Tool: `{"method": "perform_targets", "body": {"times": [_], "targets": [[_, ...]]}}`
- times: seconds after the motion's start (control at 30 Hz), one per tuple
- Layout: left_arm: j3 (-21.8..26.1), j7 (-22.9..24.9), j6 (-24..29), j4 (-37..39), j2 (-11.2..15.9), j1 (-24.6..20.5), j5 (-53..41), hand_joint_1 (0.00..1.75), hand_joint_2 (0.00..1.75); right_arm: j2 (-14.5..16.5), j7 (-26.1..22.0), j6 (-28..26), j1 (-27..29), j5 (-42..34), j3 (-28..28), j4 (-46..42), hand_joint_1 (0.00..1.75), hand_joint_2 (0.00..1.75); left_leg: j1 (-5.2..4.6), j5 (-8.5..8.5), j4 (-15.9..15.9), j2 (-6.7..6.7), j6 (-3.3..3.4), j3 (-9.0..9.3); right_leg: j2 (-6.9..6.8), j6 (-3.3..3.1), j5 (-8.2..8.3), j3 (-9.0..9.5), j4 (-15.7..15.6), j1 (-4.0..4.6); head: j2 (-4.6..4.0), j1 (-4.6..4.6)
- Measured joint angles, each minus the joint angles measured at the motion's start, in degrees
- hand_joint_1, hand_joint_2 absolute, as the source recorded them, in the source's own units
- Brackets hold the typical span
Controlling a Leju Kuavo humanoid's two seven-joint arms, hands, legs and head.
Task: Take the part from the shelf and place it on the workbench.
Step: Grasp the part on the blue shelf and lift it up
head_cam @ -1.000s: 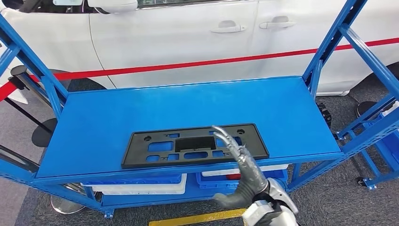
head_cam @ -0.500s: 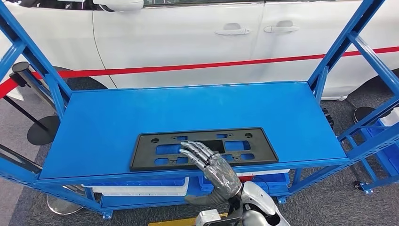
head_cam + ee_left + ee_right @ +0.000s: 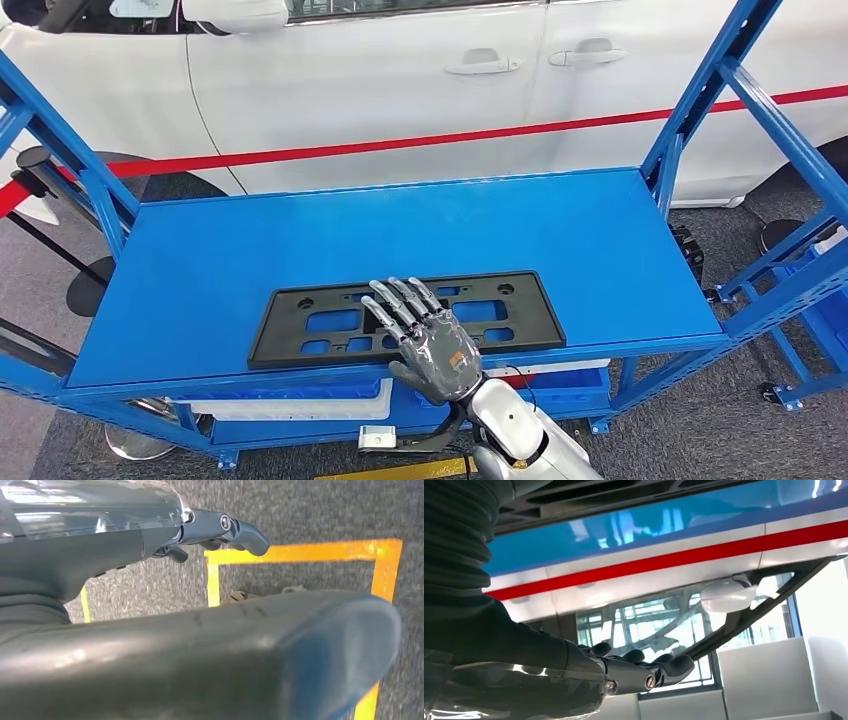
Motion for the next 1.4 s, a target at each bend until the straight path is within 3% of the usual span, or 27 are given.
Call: {"method": "perform_targets", "body": {"times": [0.03, 0.07, 0.1, 0.2, 0.27, 0.37, 0.43, 0.5, 0.53, 0.57, 0.6, 0.7, 0.73, 0.8, 0.9, 0.97, 1.03, 1.07, 1.1, 1.13, 1.2, 1.23, 1.27, 1.33, 1.4], "targets": [[0.0, -0.02, -0.01, 0.0, 0.01, 0.04, -0.11, 0.0, 0.0, 0.5, 0.26, 0.08, -0.32, 0.23, 0.24, 1.13, 0.0, 1.75, 0.01, -0.9, 2.97, 0.01, -0.07, -1.5, -0.05, -0.08, -0.04, 0.0, 0.05, 0.12, 0.0, 0.02], [0.0, -0.03, -0.01, 0.0, 0.03, 0.1, -0.22, 0.0, 0.0, 0.95, 0.45, 0.15, -0.63, 0.38, 0.42, 2.19, 0.0, 1.75, 0.0, -0.72, 4.15, 0.01, -0.09, -2.17, -0.05, -0.13, -0.1, 0.02, 0.11, 0.23, 0.0, 0.02], [0.0, -0.04, -0.02, 0.0, 0.08, 0.14, -0.29, 0.0, 0.0, 1.39, 0.56, 0.2, -0.92, 0.47, 0.58, 3.14, 0.0, 1.75, 0.0, 0.68, 2.87, 0.01, -0.02, -1.65, -0.02, -0.14, -0.19, 0.08, 0.21, 0.3, 0.0, 0.01], [0.0, -0.17, -0.02, 0.0, 0.26, 0.09, -0.37, 0.0, 0.0, 2.31, 0.61, 0.21, -1.68, 0.68, 0.84, 4.78, 0.0, 1.75, -0.1, 5.92, -7.96, 0.01, 0.58, 3.39, 0.05, 0.2, -0.66, 0.23, 0.7, 0.47, 0.0, 0.03], [0.0, -0.3, -0.02, 0.0, 0.31, 0.05, -0.42, 0.0, 0.0, 2.64, 0.76, 0.21, -2.13, 1.09, 0.95, 5.63, 0.0, 1.75, -0.28, 6.38, -10.93, -0.04, 1.06, 4.7, 0.07, 0.67, -0.81, 0.05, 0.95, 0.62, 0.0, 0.08], [0.0, -0.37, -0.05, 0.0, 0.28, 0.15, -0.6, 0.0, 0.0, 2.88, 1.2, 0.21, -2.57, 1.91, 1.25, 6.97, 0.0, 1.75, -0.12, 6.62, -11.43, -0.04, 1.88, 4.82, 0.08, 1.47, -1.17, -0.13, 1.26, 0.64, 0.0, 0.1], [0.0, -0.53, -0.12, -0.01, 0.28, 0.13, -0.76, 0.0, 0.0, 2.94, 1.35, 0.27, -2.92, 2.34, 1.38, 7.83, 0.0, 1.75, 0.13, 6.85, -11.85, 0.03, 2.48, 5.0, 0.08, 2.05, -3.38, -1.65, 4.68, 0.53, 0.0, 0.14], [0.0, -0.94, -0.16, -0.01, 0.34, 0.1, -0.85, 0.0, 0.0, 2.95, 1.42, 0.28, -3.13, 2.68, 1.42, 8.89, 0.0, 1.75, 0.11, 6.85, -11.87, 0.06, 2.74, 4.94, 0.07, 2.51, -6.85, -5.26, 12.04, 0.21, 0.0, 0.15], [0.0, -1.18, -0.18, 0.0, 0.37, 0.11, -0.9, 0.0, 0.0, 2.94, 1.46, 0.23, -3.15, 2.82, 1.43, 9.49, 0.0, 1.75, 0.09, 6.84, -11.85, 0.06, 2.75, 4.92, 0.06, 2.68, -7.91, -7.0, 15.33, 0.04, 0.0, 0.15], [0.0, -1.38, -0.21, 0.0, 0.39, 0.14, -0.95, 0.0, 0.0, 2.94, 1.51, 0.16, -3.14, 2.92, 1.44, 10.03, 0.0, 1.75, 0.09, 6.82, -11.83, 0.04, 2.74, 4.93, 0.06, 2.78, -7.86, -7.9, 16.8, -0.09, 0.0, 0.15], [0.0, -1.52, -0.24, 0.0, 0.4, 0.16, -1.04, 0.0, 0.0, 2.94, 1.54, 0.07, -3.16, 3.01, 1.45, 10.47, 0.0, 1.75, 0.09, 6.79, -11.82, 0.01, 2.7, 4.99, 0.06, 2.79, -6.67, -7.68, 15.99, -0.2, 0.0, 0.16], [-0.01, -1.67, -0.3, 0.0, 0.39, 0.14, -1.35, 0.0, 0.0, 2.96, 1.73, -0.05, -3.5, 3.29, 1.45, 11.21, 0.0, 1.75, 0.0, 6.56, -11.76, -0.1, 2.3, 5.3, 0.04, 2.31, -0.95, -2.58, 4.94, -0.18, 0.0, 0.16], [-0.02, -1.69, -0.31, 0.0, 0.39, 0.12, -1.4, 0.0, 0.0, 2.99, 2.0, -0.06, -3.68, 3.5, 1.46, 11.4, 0.0, 1.75, -0.06, 6.49, -11.74, -0.11, 2.05, 5.31, 0.05, 2.09, -0.09, -1.35, 2.23, -0.04, 0.0, 0.15], [-0.05, -1.74, -0.32, 0.0, 0.39, 0.09, -1.45, 0.0, 0.0, 3.05, 3.07, -0.03, -3.93, 4.46, 1.47, 11.89, 0.01, 1.75, -0.17, 6.44, -11.8, -0.1, 1.42, 5.28, 0.15, 1.73, -0.04, -0.79, 0.8, 0.32, 0.0, 0.13], [-0.13, -1.99, -0.32, 0.0, 0.47, 0.03, -1.5, 0.0, 0.0, 3.46, 5.03, 0.1, -4.33, 6.39, 1.47, 13.01, 0.29, 1.75, -0.04, 5.62, -10.94, -0.04, 0.43, 5.07, 0.18, 0.77, 0.31, -0.55, 0.16, 0.03, 0.0, 0.1], [-0.16, -2.14, -0.32, 0.0, 0.55, -0.01, -1.5, 0.0, 0.0, 4.05, 6.28, 0.09, -4.78, 7.68, 1.5, 14.01, 0.54, 1.75, 0.07, 2.48, -5.54, 0.0, 0.0, 2.65, 0.04, 0.2, 0.48, -0.35, -0.21, -0.12, 0.0, 0.05], [-0.17, -2.19, -0.32, 0.0, 0.57, 0.03, -1.5, 0.0, 0.0, 4.53, 7.75, 0.02, -5.07, 9.0, 1.55, 15.27, 0.9, 1.75, 0.08, -0.95, 2.37, 0.0, -0.31, -1.13, -0.02, -0.04, 0.42, -0.38, -0.16, 0.02, 0.0, 0.03], [-0.17, -2.21, -0.32, 0.0, 0.57, 0.09, -1.5, 0.0, 0.0, 4.71, 8.36, -0.03, -5.13, 9.49, 1.57, 15.89, 1.05, 1.75, 0.09, -1.42, 4.66, 0.01, -0.39, -2.28, -0.04, -0.08, 0.38, -0.37, -0.12, 0.09, 0.0, 0.03], [-0.17, -2.26, -0.32, 0.0, 0.6, 0.14, -1.5, 0.0, 0.0, 4.87, 8.9, -0.08, -5.19, 9.85, 1.57, 16.48, 1.15, 1.75, 0.09, -0.68, 4.7, 0.01, -0.41, -2.38, -0.02, -0.08, 0.34, -0.33, -0.04, 0.13, 0.0, 0.03], [-0.17, -2.32, -0.33, 0.0, 0.63, 0.16, -1.5, 0.0, 0.0, 5.06, 9.31, -0.13, -5.31, 10.07, 1.58, 17.02, 1.15, 1.75, 0.1, 1.11, 2.28, 0.03, -0.36, -1.28, 0.03, -0.04, 0.26, -0.27, 0.06, 0.14, 0.0, 0.03], [-0.17, -2.45, -0.34, 0.0, 0.74, 0.07, -1.52, 0.0, 0.0, 5.46, 9.71, -0.2, -5.71, 10.21, 1.58, 17.91, 1.21, 1.75, 0.06, 4.96, -5.98, 0.08, -0.06, 2.62, 0.16, 0.28, -0.06, -0.24, 0.47, 0.26, 0.0, 0.03], [-0.17, -2.51, -0.37, 0.0, 0.78, -0.01, -1.53, 0.0, 0.0, 5.61, 9.76, -0.23, -5.93, 10.21, 1.58, 18.27, 1.32, 1.75, 0.0, 5.99, -9.06, 0.07, 0.25, 4.06, 0.23, 0.51, -0.2, -0.32, 0.69, 0.37, 0.0, 0.05], [-0.17, -2.54, -0.39, 0.0, 0.8, -0.07, -1.54, 0.0, 0.0, 5.71, 9.76, -0.27, -6.11, 10.2, 1.58, 18.59, 1.44, 1.75, -0.07, 6.31, -10.73, 0.05, 0.57, 4.79, 0.28, 0.77, -0.29, -0.43, 0.86, 0.48, 0.0, 0.08], [-0.17, -2.58, -0.46, 0.0, 0.79, -0.07, -1.54, 0.0, 0.0, 5.8, 9.78, -0.36, -6.31, 10.2, 1.58, 19.15, 1.64, 1.75, -0.19, 6.27, -11.12, -0.02, 1.29, 4.83, 0.34, 1.28, -0.25, -0.55, 0.9, 0.56, 0.0, 0.12], [-0.18, -2.66, -0.59, 0.0, 0.78, -0.03, -1.56, 0.0, 0.0, 5.88, 9.86, -0.42, -6.49, 10.21, 1.57, 19.62, 1.67, 1.75, -0.06, 6.54, -11.43, 0.03, 2.01, 4.92, 0.3, 1.9, -1.0, -0.86, 1.81, 0.39, 0.0, 0.14]]}}
